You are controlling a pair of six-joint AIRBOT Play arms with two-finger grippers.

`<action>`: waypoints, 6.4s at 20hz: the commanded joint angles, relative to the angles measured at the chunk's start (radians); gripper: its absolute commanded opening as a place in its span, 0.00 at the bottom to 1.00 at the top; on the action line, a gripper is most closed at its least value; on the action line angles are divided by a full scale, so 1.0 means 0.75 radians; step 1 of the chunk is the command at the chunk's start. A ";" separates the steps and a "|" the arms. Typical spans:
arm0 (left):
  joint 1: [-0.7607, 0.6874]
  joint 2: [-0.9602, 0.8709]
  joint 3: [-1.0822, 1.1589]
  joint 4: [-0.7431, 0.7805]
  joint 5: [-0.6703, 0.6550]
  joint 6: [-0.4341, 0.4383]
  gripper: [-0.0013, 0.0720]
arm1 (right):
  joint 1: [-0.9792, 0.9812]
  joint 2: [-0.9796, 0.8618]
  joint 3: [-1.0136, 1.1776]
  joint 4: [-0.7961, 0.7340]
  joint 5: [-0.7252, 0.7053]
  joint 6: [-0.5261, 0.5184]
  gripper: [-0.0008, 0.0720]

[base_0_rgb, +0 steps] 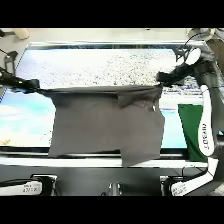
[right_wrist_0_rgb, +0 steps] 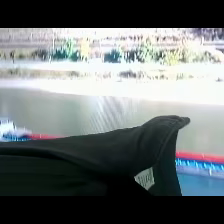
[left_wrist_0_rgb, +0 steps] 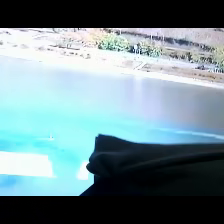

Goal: Fold the shirts.

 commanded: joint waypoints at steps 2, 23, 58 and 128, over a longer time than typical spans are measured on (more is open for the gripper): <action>-0.011 -0.219 0.004 -0.247 0.345 -0.001 0.05 | 0.028 -0.148 -0.007 0.011 -0.428 0.124 0.05; 0.086 -0.057 -0.156 -0.122 -0.426 0.019 0.75 | -0.180 0.185 -0.373 0.105 0.451 -0.019 0.59; 0.207 0.400 -1.227 -0.285 0.039 0.160 0.05 | -0.258 0.772 -1.748 0.316 -0.048 -0.301 0.73; -0.627 -0.146 -0.058 -0.716 0.448 0.067 0.05 | 0.210 0.441 -0.490 0.660 0.027 -0.147 0.05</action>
